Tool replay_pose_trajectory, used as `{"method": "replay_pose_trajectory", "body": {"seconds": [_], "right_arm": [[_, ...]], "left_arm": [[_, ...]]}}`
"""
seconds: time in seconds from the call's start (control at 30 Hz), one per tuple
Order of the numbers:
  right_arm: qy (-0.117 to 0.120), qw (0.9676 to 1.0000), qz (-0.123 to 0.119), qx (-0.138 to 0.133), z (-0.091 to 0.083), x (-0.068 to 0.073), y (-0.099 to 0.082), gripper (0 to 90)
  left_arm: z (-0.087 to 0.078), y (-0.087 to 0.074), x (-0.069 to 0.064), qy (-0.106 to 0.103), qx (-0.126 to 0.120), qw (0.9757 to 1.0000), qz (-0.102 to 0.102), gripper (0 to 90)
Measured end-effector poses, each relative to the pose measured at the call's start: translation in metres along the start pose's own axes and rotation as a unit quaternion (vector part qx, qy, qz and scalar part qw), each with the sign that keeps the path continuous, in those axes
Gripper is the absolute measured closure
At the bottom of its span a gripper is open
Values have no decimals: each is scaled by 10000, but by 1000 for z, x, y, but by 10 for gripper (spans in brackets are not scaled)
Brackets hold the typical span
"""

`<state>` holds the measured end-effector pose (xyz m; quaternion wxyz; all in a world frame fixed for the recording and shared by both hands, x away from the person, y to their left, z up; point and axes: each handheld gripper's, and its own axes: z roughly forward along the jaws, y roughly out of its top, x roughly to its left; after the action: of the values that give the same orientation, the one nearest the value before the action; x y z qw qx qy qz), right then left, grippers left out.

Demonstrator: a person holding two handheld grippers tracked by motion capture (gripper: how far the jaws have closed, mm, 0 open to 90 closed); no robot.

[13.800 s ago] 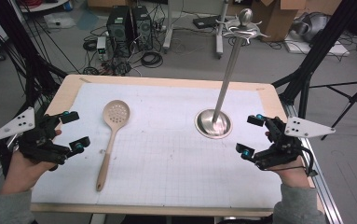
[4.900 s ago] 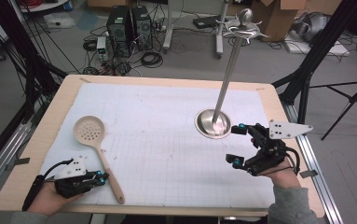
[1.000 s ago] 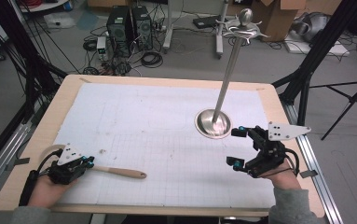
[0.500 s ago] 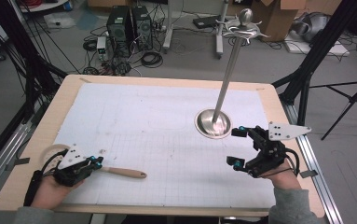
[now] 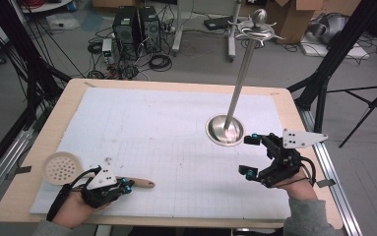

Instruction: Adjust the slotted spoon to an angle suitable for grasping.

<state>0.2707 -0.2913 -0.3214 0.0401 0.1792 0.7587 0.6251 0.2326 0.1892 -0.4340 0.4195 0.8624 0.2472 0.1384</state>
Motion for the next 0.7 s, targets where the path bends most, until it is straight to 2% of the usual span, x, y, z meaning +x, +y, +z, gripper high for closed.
{"method": "replay_pose_trajectory", "body": {"seconds": [0.17,0.33,0.7], "right_arm": [[-2,10000,23,49,1,0,0,18],[-20,9999,15,100,4,-1,-1,18],[-78,9998,57,144,-4,4,-4,18]], "left_arm": [[11,2,-3,-21,150,9998,142,894],[22,8,2,110,155,9996,222,894],[42,17,17,287,202,9994,37,894]]}}
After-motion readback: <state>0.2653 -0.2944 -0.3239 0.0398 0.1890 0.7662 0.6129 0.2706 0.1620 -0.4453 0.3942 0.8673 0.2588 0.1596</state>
